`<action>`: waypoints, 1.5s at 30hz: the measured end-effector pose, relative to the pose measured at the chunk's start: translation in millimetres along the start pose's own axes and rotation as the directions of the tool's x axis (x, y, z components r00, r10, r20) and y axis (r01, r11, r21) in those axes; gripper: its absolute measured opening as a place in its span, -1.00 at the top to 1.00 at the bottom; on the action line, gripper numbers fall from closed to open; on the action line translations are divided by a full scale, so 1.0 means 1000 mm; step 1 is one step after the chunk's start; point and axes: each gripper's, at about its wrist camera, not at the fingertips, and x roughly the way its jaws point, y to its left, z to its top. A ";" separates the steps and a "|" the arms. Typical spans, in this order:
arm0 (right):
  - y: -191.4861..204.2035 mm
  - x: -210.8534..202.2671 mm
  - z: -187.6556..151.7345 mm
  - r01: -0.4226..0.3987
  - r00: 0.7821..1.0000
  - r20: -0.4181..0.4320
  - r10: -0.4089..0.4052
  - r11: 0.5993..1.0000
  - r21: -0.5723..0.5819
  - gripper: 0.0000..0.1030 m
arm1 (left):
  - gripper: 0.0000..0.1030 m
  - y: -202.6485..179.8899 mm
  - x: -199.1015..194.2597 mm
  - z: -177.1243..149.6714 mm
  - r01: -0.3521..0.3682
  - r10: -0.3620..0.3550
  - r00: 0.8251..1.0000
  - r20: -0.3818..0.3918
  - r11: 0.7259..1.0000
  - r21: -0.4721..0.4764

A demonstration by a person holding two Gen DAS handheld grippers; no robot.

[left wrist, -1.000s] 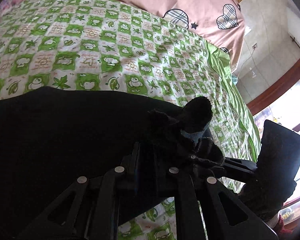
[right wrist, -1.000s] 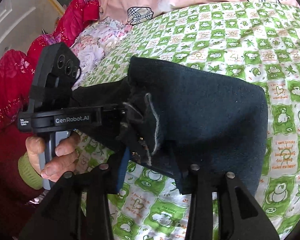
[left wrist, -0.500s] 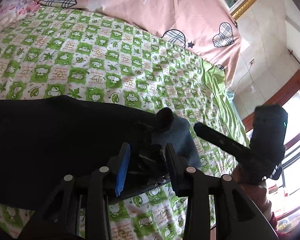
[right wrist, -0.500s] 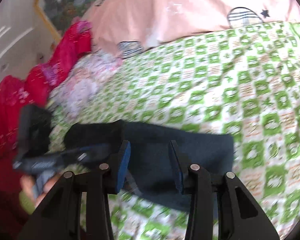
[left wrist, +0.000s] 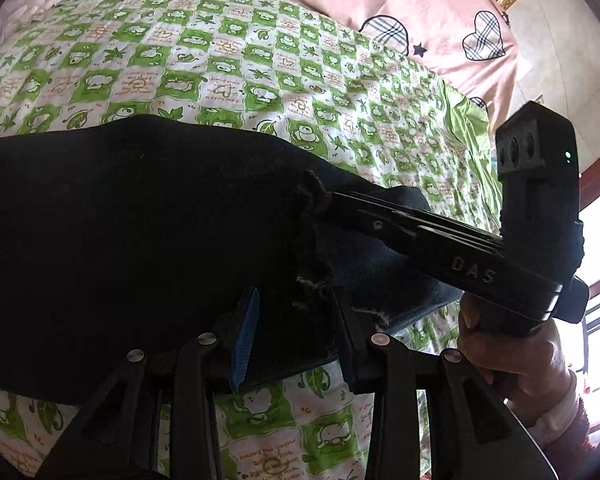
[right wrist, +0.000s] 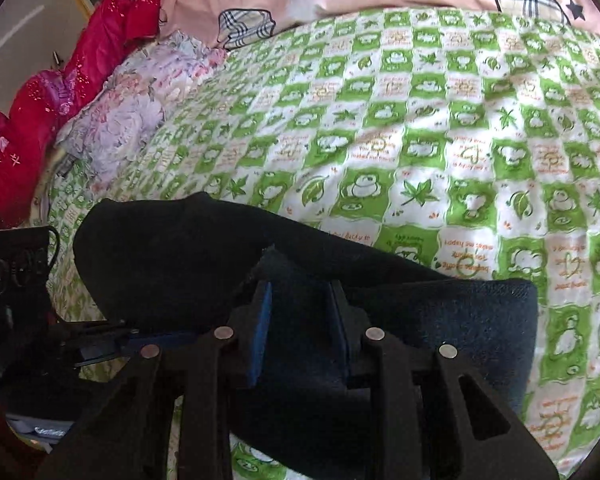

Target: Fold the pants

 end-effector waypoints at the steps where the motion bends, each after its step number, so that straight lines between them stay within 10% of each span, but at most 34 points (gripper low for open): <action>1: 0.000 -0.001 0.001 -0.003 1.000 0.000 0.003 1.000 0.004 0.42 | 0.31 0.000 0.000 -0.001 0.002 -0.002 1.000 0.000 1.000 0.004; 17: 0.069 0.009 0.043 -0.119 0.993 -0.030 0.116 0.984 -0.135 0.41 | 0.17 0.057 -0.085 -0.039 0.015 0.020 0.988 0.151 0.974 -0.228; 21: 0.097 0.024 0.048 -0.172 0.984 -0.075 0.161 0.968 -0.183 0.05 | 0.10 0.092 -0.118 -0.060 -0.022 0.105 0.971 0.215 0.934 -0.356; 31: 0.167 0.067 0.065 -0.279 0.957 -0.173 0.234 0.906 -0.317 0.02 | -0.02 0.181 -0.179 -0.094 -0.087 0.312 0.909 0.277 0.791 -0.605; 37: 0.208 0.099 0.083 -0.346 0.932 -0.245 0.267 0.857 -0.383 0.02 | -0.04 0.220 -0.182 -0.093 -0.101 0.342 0.911 0.230 0.726 -0.680; 45: 0.256 0.150 0.103 -0.416 0.896 -0.353 0.270 0.790 -0.451 0.02 | -0.04 0.239 -0.175 -0.079 -0.068 0.319 0.917 0.240 0.718 -0.693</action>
